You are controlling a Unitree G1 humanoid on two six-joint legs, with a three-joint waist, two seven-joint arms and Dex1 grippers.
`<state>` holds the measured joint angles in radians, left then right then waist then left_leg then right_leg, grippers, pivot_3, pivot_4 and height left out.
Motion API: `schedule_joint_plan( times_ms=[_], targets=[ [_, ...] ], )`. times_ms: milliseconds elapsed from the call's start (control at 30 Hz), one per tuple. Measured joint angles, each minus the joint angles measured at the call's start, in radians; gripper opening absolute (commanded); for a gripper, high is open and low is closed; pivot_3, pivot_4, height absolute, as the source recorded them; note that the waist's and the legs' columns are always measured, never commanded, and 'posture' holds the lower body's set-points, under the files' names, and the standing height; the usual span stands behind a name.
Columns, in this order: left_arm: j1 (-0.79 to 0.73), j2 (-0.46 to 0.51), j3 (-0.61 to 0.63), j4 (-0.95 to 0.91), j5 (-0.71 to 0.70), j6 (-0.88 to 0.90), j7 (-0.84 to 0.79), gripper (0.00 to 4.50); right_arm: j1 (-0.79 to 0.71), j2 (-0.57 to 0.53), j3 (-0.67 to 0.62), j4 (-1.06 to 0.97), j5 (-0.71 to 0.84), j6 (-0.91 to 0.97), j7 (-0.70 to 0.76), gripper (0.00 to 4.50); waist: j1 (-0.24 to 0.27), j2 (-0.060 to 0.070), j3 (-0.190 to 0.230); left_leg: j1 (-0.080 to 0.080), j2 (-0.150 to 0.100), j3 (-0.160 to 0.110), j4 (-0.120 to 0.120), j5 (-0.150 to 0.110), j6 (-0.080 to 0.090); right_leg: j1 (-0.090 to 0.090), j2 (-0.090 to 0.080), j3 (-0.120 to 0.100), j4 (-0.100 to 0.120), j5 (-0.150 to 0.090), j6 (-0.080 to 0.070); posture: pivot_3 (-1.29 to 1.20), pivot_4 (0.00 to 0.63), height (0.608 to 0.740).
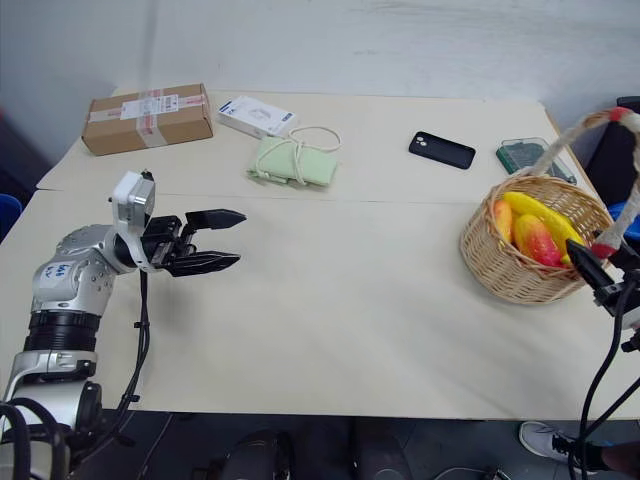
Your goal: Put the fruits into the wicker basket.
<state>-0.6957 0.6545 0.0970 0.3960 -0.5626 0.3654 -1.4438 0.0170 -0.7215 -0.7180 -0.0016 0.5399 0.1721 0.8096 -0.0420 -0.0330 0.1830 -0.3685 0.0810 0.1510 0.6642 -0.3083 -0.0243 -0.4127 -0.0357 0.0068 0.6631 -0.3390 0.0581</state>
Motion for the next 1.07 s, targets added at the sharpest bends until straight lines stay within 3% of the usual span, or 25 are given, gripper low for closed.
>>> schedule_joint_plan(
  times_ms=[100, 133, 267, 400, 533, 667, 767, 867, 933, 1067],
  targets=[
    [-0.001, 0.068, -0.054, 0.006, 0.012, 0.1, -0.056, 4.5, 0.051, -0.041, -0.051, -0.021, 0.0, -0.013, 0.022, 4.35, -0.001, 0.004, 0.002, 0.0, 0.0, 0.0, -0.001, 0.0, 0.0, 0.0, 0.003, 0.0, 0.0, 0.0, 0.0, 0.0, 0.15, 0.74],
    [0.001, 0.074, -0.056, 0.015, 0.025, 0.086, -0.056, 4.5, 0.08, -0.056, -0.084, -0.037, 0.002, -0.017, 0.035, 4.45, 0.002, 0.005, 0.002, 0.0, 0.0, 0.0, -0.001, 0.0, 0.0, 0.0, 0.005, 0.001, -0.001, 0.0, 0.0, 0.0, 0.15, 0.74],
    [0.008, 0.07, -0.056, 0.083, 0.104, -0.071, -0.015, 4.5, 0.233, -0.065, -0.195, -0.154, 0.01, -0.056, 0.108, 4.45, 0.013, 0.005, 0.002, 0.0, 0.0, -0.001, -0.001, 0.0, -0.001, 0.0, 0.004, 0.001, -0.001, 0.0, 0.0, 0.0, 0.15, 0.74],
    [0.073, 0.104, -0.026, 0.142, 0.188, -0.263, 0.053, 4.5, 0.408, 0.027, -0.256, -0.264, -0.003, -0.177, 0.18, 4.45, 0.013, 0.004, 0.002, 0.0, 0.002, -0.001, -0.001, -0.001, -0.003, 0.001, 0.005, 0.001, -0.002, 0.0, 0.0, 0.0, 0.15, 0.74],
    [0.14, 0.133, 0.01, 0.131, 0.218, -0.35, 0.096, 4.5, 0.56, 0.1, -0.158, -0.347, -0.026, -0.261, 0.283, 4.45, 0.008, 0.004, 0.002, 0.002, 0.003, 0.0, -0.001, -0.001, -0.001, 0.002, 0.003, 0.001, -0.001, 0.0, 0.0, 0.0, 0.15, 0.74],
    [0.248, 0.14, 0.059, 0.132, 0.238, -0.432, 0.168, 4.5, 0.613, 0.156, 0.075, -0.439, -0.069, -0.31, 0.34, 4.45, 0.0, 0.004, 0.001, 0.003, 0.004, 0.0, -0.001, -0.002, -0.001, 0.002, 0.001, 0.0, 0.0, 0.0, -0.001, 0.0, 0.15, 0.74],
    [0.327, 0.139, 0.066, 0.126, 0.258, -0.479, 0.205, 4.5, 0.537, 0.168, 0.287, -0.48, -0.122, -0.32, 0.335, 4.45, -0.003, 0.004, 0.001, 0.003, 0.003, 0.0, -0.001, -0.002, 0.0, 0.002, -0.002, -0.002, 0.001, 0.0, -0.001, 0.0, 0.15, 0.74],
    [0.42, 0.131, 0.091, 0.061, 0.258, -0.491, 0.252, 4.5, 0.303, 0.192, 0.462, -0.434, -0.191, -0.313, 0.278, 4.45, -0.014, 0.002, 0.001, 0.003, 0.002, 0.0, -0.001, -0.002, 0.001, 0.002, -0.004, -0.003, 0.001, 0.001, -0.003, 0.0, 0.15, 0.74],
    [0.493, 0.129, 0.1, -0.007, 0.257, -0.497, 0.276, 4.5, 0.155, 0.212, 0.528, -0.36, -0.224, -0.312, 0.234, 4.45, -0.013, 0.002, 0.001, 0.003, 0.002, -0.001, -0.001, -0.002, 0.002, 0.001, -0.005, -0.003, 0.001, 0.001, -0.003, 0.0, 0.15, 0.74],
    [0.555, 0.097, 0.118, -0.049, 0.253, -0.519, 0.324, 4.5, 0.032, 0.21, 0.567, -0.226, -0.249, -0.325, 0.202, 4.45, 0.016, 0.002, 0.001, 0.0, 0.002, -0.002, -0.001, -0.002, 0.002, 0.0, -0.004, -0.005, -0.001, 0.0, -0.004, 0.0, 0.15, 0.74]
  ],
)
